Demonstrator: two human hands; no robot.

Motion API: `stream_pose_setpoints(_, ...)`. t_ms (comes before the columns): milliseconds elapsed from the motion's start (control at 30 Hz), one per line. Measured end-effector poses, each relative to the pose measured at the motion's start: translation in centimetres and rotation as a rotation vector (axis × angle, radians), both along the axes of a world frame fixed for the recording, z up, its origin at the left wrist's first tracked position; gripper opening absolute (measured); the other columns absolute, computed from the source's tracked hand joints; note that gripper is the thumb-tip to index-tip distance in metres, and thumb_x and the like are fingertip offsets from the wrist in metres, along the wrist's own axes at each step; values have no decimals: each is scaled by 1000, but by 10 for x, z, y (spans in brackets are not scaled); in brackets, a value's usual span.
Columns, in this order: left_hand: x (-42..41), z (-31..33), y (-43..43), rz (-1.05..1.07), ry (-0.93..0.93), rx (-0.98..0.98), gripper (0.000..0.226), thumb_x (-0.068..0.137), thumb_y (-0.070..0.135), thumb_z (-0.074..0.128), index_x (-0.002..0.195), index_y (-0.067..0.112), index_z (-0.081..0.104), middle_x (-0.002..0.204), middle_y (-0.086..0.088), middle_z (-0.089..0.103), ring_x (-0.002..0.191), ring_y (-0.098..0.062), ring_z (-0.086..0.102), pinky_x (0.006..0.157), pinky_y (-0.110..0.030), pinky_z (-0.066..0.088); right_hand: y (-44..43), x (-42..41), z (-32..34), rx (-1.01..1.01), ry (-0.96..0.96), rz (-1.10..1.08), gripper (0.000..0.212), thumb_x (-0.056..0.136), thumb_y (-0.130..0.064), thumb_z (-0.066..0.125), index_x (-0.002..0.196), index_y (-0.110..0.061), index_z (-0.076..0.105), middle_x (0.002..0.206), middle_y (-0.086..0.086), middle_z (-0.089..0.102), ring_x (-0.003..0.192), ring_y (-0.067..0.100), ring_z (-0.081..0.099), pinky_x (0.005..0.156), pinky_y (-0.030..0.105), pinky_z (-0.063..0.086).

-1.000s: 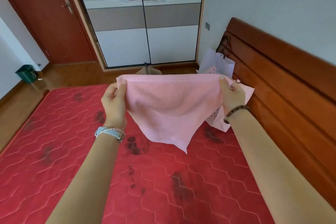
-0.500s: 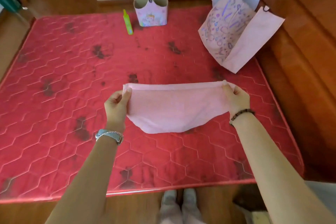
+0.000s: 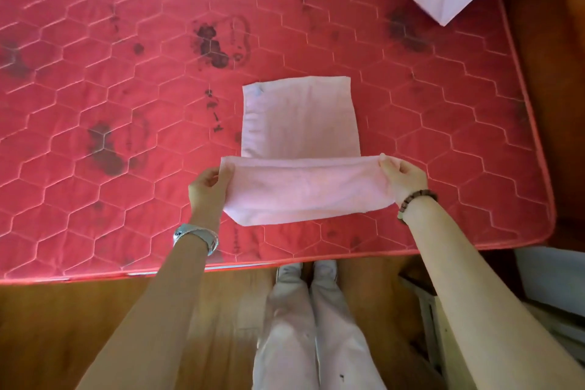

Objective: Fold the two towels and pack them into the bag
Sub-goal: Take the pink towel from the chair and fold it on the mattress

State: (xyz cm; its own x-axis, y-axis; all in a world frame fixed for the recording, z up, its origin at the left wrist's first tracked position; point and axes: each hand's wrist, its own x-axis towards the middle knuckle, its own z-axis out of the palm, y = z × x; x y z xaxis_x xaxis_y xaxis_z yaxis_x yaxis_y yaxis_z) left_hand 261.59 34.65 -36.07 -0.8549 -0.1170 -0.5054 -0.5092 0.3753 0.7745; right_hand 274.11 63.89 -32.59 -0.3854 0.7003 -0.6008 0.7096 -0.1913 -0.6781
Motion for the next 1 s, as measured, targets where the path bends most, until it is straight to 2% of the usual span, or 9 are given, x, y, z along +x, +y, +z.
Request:
stream_pose_setpoints(133, 15, -43, -8, -12, -46, -31, 11, 91, 35, 70, 84, 26, 69, 78, 2, 64, 76, -18, 54, 74, -31, 47, -5, 12, -41, 3, -70, 17, 16, 96, -29, 60, 91, -16, 68, 95, 2, 63, 95, 20, 55, 79, 30, 43)
stream_pose_setpoints(267, 16, -80, -12, -50, -59, -84, 17, 92, 35, 69, 93, 18, 71, 89, -5, 70, 80, -22, 60, 77, -35, 53, -5, 11, -71, 2, -96, 34, 17, 97, -21, 58, 104, -10, 70, 98, 3, 63, 95, 19, 54, 78, 28, 41)
stream_pose_setpoints(433, 9, -120, -6, -63, -64, -132, 22, 94, 32, 67, 96, 11, 72, 81, -3, 65, 67, -15, 54, 63, -24, 46, -2, -3, -99, 3, -128, 43, 22, 97, -15, 58, 106, 1, 70, 114, 21, 68, 97, 24, 59, 76, 29, 43)
stream_pose_setpoints(500, 4, -133, -4, -73, -72, -153, 21, 94, 32, 67, 96, 11, 72, 81, -4, 67, 69, -19, 56, 66, -28, 49, 1, -8, -110, 10, -152, 44, 25, 96, -17, 59, 106, 4, 69, 118, 25, 67, 97, 30, 62, 76, 38, 49)
stream_pose_setpoints(633, -5, -151, 2, -77, -58, -200, 22, 92, 32, 69, 96, 11, 74, 82, -5, 68, 73, -20, 56, 72, -35, 48, 6, -16, -135, -5, -168, 28, 33, 95, -20, 60, 100, 12, 66, 112, 32, 65, 82, 26, 56, 80, 39, 51)
stream_pose_setpoints(733, -10, -162, 9, -55, -61, -193, 20, 92, 31, 68, 95, 12, 73, 74, 0, 64, 66, -14, 52, 64, -26, 45, 10, -23, -150, -2, -174, 2, 32, 93, -22, 62, 89, 9, 67, 93, 32, 64, 77, 18, 47, 69, 30, 40)
stream_pose_setpoints(833, -14, -169, 14, -44, -49, -198, 15, 93, 29, 67, 93, 15, 71, 72, 5, 61, 65, -10, 49, 56, -15, 39, 14, -30, -161, -5, -173, 15, 37, 93, -22, 61, 90, 14, 60, 100, 34, 65, 76, 15, 42, 67, 28, 36)
stream_pose_setpoints(900, -18, -172, 16, -36, -49, -198, 17, 93, 29, 67, 96, 13, 72, 77, 2, 63, 67, -11, 51, 58, -16, 40, 16, -33, -167, 16, -172, 33, 39, 94, -21, 60, 97, 18, 57, 112, 37, 59, 78, 14, 42, 69, 27, 35)
stream_pose_setpoints(1000, -23, -176, 17, -30, -66, -197, 21, 93, 31, 67, 97, 12, 73, 78, 2, 64, 70, -12, 54, 68, -25, 48, 18, -36, -175, 33, -189, 60, 38, 94, -20, 60, 96, 17, 57, 111, 36, 59, 78, 15, 42, 70, 29, 42)
